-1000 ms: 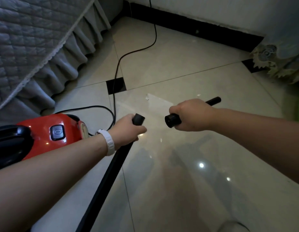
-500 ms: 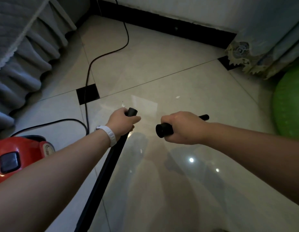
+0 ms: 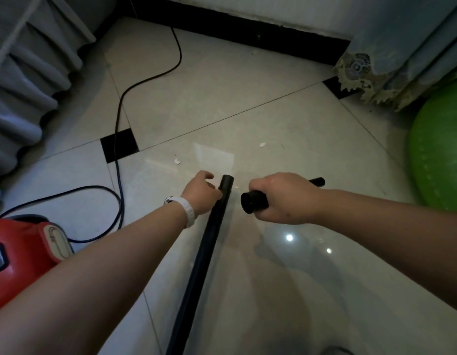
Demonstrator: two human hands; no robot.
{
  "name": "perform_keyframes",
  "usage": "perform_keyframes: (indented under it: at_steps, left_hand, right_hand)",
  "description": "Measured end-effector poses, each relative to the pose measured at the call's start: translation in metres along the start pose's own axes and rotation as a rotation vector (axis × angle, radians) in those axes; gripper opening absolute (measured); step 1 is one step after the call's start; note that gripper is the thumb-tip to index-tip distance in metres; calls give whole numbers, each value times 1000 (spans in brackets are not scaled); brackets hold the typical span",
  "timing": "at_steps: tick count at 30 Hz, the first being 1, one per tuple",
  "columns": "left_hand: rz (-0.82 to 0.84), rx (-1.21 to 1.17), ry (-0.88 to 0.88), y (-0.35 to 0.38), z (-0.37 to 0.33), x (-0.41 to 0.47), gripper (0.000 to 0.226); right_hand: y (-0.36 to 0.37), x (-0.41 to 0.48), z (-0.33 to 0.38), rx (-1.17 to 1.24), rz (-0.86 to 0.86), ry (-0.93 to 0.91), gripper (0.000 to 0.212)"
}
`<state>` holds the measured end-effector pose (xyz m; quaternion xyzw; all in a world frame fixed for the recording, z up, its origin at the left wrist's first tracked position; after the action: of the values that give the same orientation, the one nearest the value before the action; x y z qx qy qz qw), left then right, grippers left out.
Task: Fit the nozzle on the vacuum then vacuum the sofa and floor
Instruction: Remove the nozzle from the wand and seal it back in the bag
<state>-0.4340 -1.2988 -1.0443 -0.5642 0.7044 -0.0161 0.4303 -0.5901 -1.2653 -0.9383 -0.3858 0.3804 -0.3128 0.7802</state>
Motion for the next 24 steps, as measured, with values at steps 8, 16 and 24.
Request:
perform_keyframes:
  at_steps: [8,16,24]
  left_hand:
    - [-33,50,64,-24,2,-26,31]
    - [114,-119,192,-64,-33,-108,31]
    - [97,-1,218,-107,0,-159,28]
  right_hand:
    - [4,11,20,-73,24,-17,17]
    - [-3,25,62,-151,-1,-60,15]
    - [-2,45,142,-162,-5,-157,16]
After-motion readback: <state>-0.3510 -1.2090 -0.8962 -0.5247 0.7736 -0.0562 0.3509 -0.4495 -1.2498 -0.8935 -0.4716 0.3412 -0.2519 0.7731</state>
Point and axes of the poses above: each hand's wrist, its own x-axis towards the middle knuckle, its own y-axis out of the palm, z = x × y, the point moved 8 cm from there along x, towards the middle knuckle, and after that the axes turned 5 degrees about x, right-handed, at the moved point
